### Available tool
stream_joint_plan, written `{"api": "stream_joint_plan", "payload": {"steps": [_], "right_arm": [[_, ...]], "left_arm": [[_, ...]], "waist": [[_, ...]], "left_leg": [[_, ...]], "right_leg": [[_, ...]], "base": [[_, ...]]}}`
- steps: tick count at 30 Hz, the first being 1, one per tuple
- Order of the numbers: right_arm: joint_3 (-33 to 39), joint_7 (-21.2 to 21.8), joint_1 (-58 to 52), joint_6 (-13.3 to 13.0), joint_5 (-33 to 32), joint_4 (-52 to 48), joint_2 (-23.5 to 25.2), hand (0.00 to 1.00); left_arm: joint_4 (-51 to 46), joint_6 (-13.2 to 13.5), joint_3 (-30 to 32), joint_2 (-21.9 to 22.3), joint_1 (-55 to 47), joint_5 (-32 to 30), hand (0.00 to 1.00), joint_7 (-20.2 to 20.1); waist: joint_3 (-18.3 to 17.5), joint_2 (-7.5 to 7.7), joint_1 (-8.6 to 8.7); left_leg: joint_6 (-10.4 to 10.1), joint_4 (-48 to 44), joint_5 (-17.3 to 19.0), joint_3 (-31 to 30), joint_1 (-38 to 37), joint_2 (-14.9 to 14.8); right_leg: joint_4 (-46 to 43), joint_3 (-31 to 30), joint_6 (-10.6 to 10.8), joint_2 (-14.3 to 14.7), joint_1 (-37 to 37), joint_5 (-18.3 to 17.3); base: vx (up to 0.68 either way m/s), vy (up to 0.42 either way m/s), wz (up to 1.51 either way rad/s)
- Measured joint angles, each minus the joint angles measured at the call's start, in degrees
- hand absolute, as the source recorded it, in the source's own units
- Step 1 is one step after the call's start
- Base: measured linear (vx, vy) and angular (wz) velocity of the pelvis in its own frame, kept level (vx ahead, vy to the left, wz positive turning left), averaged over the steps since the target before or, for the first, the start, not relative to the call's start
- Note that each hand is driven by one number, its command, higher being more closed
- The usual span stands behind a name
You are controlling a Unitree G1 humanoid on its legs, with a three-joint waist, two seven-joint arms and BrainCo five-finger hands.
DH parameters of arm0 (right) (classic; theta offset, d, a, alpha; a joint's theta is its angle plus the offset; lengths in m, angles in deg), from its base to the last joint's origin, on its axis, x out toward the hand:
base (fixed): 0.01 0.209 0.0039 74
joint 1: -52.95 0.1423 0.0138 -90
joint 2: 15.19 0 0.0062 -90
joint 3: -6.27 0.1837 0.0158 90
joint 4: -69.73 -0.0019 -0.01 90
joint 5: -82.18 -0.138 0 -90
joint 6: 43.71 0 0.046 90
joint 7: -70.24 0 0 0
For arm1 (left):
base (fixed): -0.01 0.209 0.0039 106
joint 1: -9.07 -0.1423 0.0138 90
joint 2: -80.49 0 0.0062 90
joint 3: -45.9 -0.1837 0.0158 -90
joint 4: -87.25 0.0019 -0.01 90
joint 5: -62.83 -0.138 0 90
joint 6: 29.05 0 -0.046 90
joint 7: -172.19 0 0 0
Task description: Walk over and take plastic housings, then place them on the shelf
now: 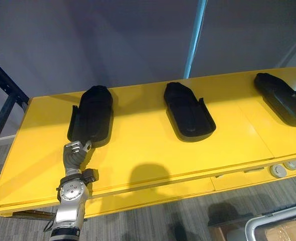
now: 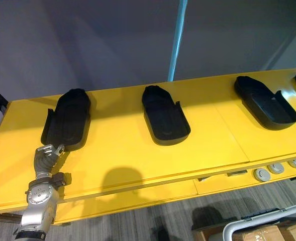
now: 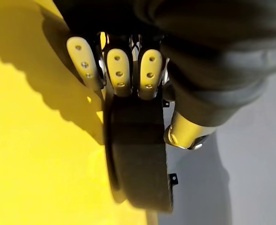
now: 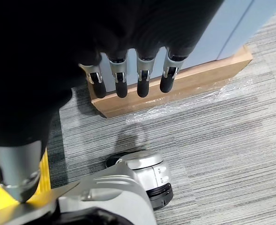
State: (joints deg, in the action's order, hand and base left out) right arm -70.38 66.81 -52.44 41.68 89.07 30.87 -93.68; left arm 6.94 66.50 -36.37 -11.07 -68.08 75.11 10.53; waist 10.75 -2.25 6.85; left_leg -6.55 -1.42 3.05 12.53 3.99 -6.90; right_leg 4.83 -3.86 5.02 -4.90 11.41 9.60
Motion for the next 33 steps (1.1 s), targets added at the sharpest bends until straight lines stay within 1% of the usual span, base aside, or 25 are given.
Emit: {"api": "stream_joint_plan", "payload": {"steps": [2,5,8,10,12,13,14,15,16,17,18,19,21,22,23,24,25,26,27,28,29,30,31,32,33], "right_arm": [[0.02,-0.01,0.06,0.0,-0.69,0.01,-0.02,0.0],[1.97,-0.01,-0.11,0.01,-0.88,1.41,0.24,0.0],[3.58,-0.02,-0.17,0.05,-0.99,2.68,0.39,0.0],[3.6,-0.35,-0.15,0.05,-0.98,3.4,0.13,0.0],[3.47,-0.38,-0.06,0.07,-0.92,3.93,-0.33,0.0],[3.26,-0.39,0.03,0.09,-0.83,4.03,-0.75,0.0],[2.01,-0.37,0.37,0.1,-0.8,4.02,-1.8,0.0],[0.83,-0.37,1.51,0.11,-0.79,3.92,-2.47,0.0],[-0.76,-0.38,2.46,0.05,-0.8,2.86,-2.92,0.0],[-2.85,-0.36,3.65,0.04,-0.81,0.68,-3.9,0.0],[-3.67,-0.37,4.2,0.05,-0.84,-0.62,-4.14,0.0],[-4.77,-0.27,4.44,0.0,-0.88,-4.17,-4.74,0.0],[-5.91,-0.17,3.03,0.03,-1.92,-11.73,-3.71,0.0],[-6.12,-0.1,1.16,-0.05,-2.06,-16.54,-2.52,0.0],[-6.06,-0.02,0.06,-0.05,-2.06,-18.42,-1.93,0.0],[-5.23,0.06,-2.45,-0.07,-2.06,-22.64,-0.61,0.0],[-4.05,-0.02,-4.44,-0.07,-2.08,-25.94,1.3,0.0],[-4.12,-0.07,-5.21,-0.06,-2.09,-26.82,2.6,0.0],[-4.29,-0.08,-5.89,-0.08,-2.09,-27.85,2.88,0.0],[-4.27,-0.13,-6.24,-0.12,-2.1,-27.83,3.05,0.0],[-4.31,-0.13,-6.06,-0.11,-2.11,-27.6,3.41,0.0],[-3.87,-0.05,-6.83,-0.08,-2.1,-27.46,4.27,0.0],[-3.07,-0.02,-7.22,-0.06,-2.1,-26.88,4.95,0.0],[-1.91,-0.02,-6.54,-0.06,-2.12,-25.32,5.34,0.0],[-1.54,-0.02,-6.16,-0.05,-2.12,-24.48,5.48,0.0]], "left_arm": [[-4.61,-0.08,-2.53,0.78,-3.24,0.0,0.0,-0.02],[-22.84,0.49,-9.94,7.42,-16.09,0.3,0.0,-2.7],[-29.92,0.68,-18.24,10.88,-22.5,0.97,0.0,-6.62],[-30.77,1.22,-19.78,12.37,-22.42,0.44,0.0,-7.58],[-31.17,2.66,-19.98,13.07,-22.17,-0.25,0.0,-7.58],[-31.1,3.25,-19.98,13.45,-22.38,-0.73,0.0,-7.5],[-31.08,3.32,-19.84,14.01,-22.63,-1.9,0.0,-7.37],[-31.09,3.34,-19.73,14.19,-22.67,-2.41,0.0,-7.31],[-31.15,3.39,-19.78,14.64,-22.57,-2.53,0.0,-7.2],[-31.24,3.73,-19.97,15.45,-22.82,-3.52,0.0,-6.9],[-31.23,3.86,-20.0,16.04,-22.84,-3.74,0.0,-6.69],[-31.3,3.92,-20.37,17.02,-22.62,-4.74,0.0,-6.34],[-31.38,4.1,-20.75,17.57,-21.93,-5.33,0.0,-6.29],[-31.0,4.1,-20.83,17.71,-21.37,-5.97,0.0,-6.27],[-30.98,4.09,-21.34,17.82,-21.13,-6.42,0.0,-6.28],[-30.85,4.19,-22.15,18.17,-20.44,-6.97,0.0,-6.26],[-30.01,4.22,-22.56,18.32,-18.96,-7.17,0.0,-6.26],[-29.78,4.16,-22.22,17.86,-18.96,-8.11,0.0,-6.12],[-29.51,4.18,-22.1,17.78,-19.4,-8.23,0.0,-6.02],[-28.52,4.12,-21.96,17.77,-19.11,-9.22,0.0,-6.12],[-28.45,4.14,-21.71,17.77,-19.05,-9.29,0.0,-6.18],[-28.03,4.17,-21.08,18.12,-19.04,-9.36,0.0,-6.16],[-27.09,4.16,-20.71,18.22,-18.93,-9.48,0.0,-6.2],[-25.99,4.06,-20.19,18.23,-18.76,-9.48,0.0,-6.18],[-25.54,4.01,-20.17,18.22,-18.46,-9.48,0.0,-6.17]], "waist": [[0.14,-0.12,0.14],[0.28,-0.47,0.26],[0.19,-1.38,-0.39],[-0.19,-1.86,-0.99],[-0.36,-2.13,-1.49],[-0.33,-2.52,-2.2],[-0.39,-3.06,-2.73],[-0.38,-2.92,-3.51],[-0.41,-3.03,-4.52],[-0.75,-3.69,-6.44],[-1.16,-4.31,-6.81],[-1.81,-4.86,-7.19],[-2.32,-3.79,-6.43],[-2.05,-2.4,-6.18],[-2.19,-2.01,-5.88],[-2.29,-1.54,-5.44],[-2.15,-0.63,-5.82],[-1.94,1.28,-6.61],[-2.07,1.71,-6.22],[-2.1,1.4,-6.36],[-2.08,1.11,-6.58],[-2.26,1.61,-7.05],[-2.59,1.73,-7.13],[-2.82,1.65,-7.39],[-2.84,1.77,-7.42]], "left_leg": [[-0.08,-0.15,0.06,-0.04,0.06,-0.07],[-0.69,0.06,0.85,-0.02,-0.26,-0.2],[-0.6,-0.01,0.8,0.0,-1.5,-0.29],[-0.39,-0.16,1.07,0.21,-2.5,-0.32],[-0.36,-3.2,3.78,0.65,-2.95,-1.05],[-0.39,-9.76,7.43,0.6,-2.0,-2.69],[0.26,-16.95,10.4,-2.26,-0.99,-4.08],[1.6,-22.49,11.58,-7.13,0.04,-4.02],[1.5,-27.61,13.1,-13.22,0.93,-3.23],[0.5,-33.46,15.91,-22.15,0.97,-2.1],[-0.58,-35.95,17.19,-26.43,1.02,-1.32],[-2.49,-39.56,19.27,-33.34,0.57,0.67],[-1.23,-41.58,21.42,-36.36,-0.41,3.41],[-0.12,-40.44,23.36,-36.0,-1.18,4.14],[0.45,-39.36,24.53,-34.97,-1.82,4.44],[2.06,-37.53,27.12,-33.51,-2.21,4.7],[4.7,-36.23,29.29,-31.3,-2.7,5.96],[5.17,-35.86,29.03,-28.27,-3.44,7.81],[7.12,-35.01,27.95,-25.55,-3.68,8.57],[9.5,-33.08,25.61,-20.75,-3.77,7.94],[10.05,-32.22,24.73,-17.74,-3.85,7.67],[11.26,-30.46,23.17,-12.75,-3.78,6.77],[11.42,-28.54,21.71,-9.55,-3.99,6.05],[11.26,-25.65,19.73,-5.81,-4.63,4.88],[10.95,-24.33,18.82,-4.33,-4.87,4.44]], "right_leg": [[0.01,-0.03,-0.01,0.05,0.05,0.01],[-0.01,-0.34,0.23,0.28,-0.02,-0.24],[-0.04,-0.35,0.27,0.39,-1.34,-0.28],[-0.05,-0.54,0.48,0.47,-2.35,-0.47],[-0.36,-1.23,0.83,1.0,-3.65,-1.29],[-1.41,-2.28,0.63,2.21,-4.48,-2.05],[-2.38,-4.23,0.14,3.75,-5.41,-2.36],[-3.47,-6.46,0.08,4.54,-5.52,-2.41],[-5.01,-9.27,0.02,5.62,-5.13,-2.67],[-7.51,-13.58,0.2,7.96,-3.91,-3.28],[-8.93,-15.37,0.21,9.46,-3.15,-3.91],[-12.1,-18.26,0.87,11.76,-1.4,-5.13],[-16.56,-21.94,2.45,12.86,1.38,-6.4],[-18.81,-23.54,3.27,13.03,2.91,-7.04],[-19.71,-24.27,3.89,13.04,3.65,-7.47],[-20.25,-25.58,3.97,12.88,4.94,-7.5],[-20.15,-28.04,3.4,12.49,5.85,-6.9],[-18.54,-30.99,2.6,11.66,5.68,-6.56],[-13.69,-31.27,-0.29,9.69,4.76,-7.19],[-10.5,-26.92,-4.23,7.81,5.32,-10.87],[-11.62,-21.83,-3.63,7.21,6.93,-11.06],[-13.89,-10.8,-3.73,5.74,8.55,-10.46],[-16.16,-3.31,-3.94,4.75,8.7,-9.57],[-20.22,1.96,-4.43,4.2,8.26,-9.31],[-22.38,3.03,-4.25,3.96,7.32,-9.47]], "base": [[-0.08,-0.004,-0.03],[-0.02,-0.004,-0.04],[0.04,0.001,0.0],[0.05,0.014,-0.05],[0.04,0.008,-0.23],[0.04,0.012,-0.57],[0.04,0.027,-0.9],[0.01,0.063,-1.15],[-0.05,0.124,-1.78],[-0.08,0.158,-1.77],[-0.12,0.23,-1.92],[-0.14,0.276,-1.5],[-0.16,0.31,-1.09],[-0.17,0.266,-0.53],[-0.28,0.382,-0.53],[-0.32,0.383,-0.6],[-0.35,0.392,-1.08],[-0.27,0.275,-1.49],[-0.35,0.342,-1.98],[-0.35,0.34,-1.88],[-0.41,0.386,-2.14],[-0.27,0.216,-1.87],[-0.3,0.201,-2.13],[-0.24,0.127,-1.62],[-0.23,0.118,-1.44]]}}
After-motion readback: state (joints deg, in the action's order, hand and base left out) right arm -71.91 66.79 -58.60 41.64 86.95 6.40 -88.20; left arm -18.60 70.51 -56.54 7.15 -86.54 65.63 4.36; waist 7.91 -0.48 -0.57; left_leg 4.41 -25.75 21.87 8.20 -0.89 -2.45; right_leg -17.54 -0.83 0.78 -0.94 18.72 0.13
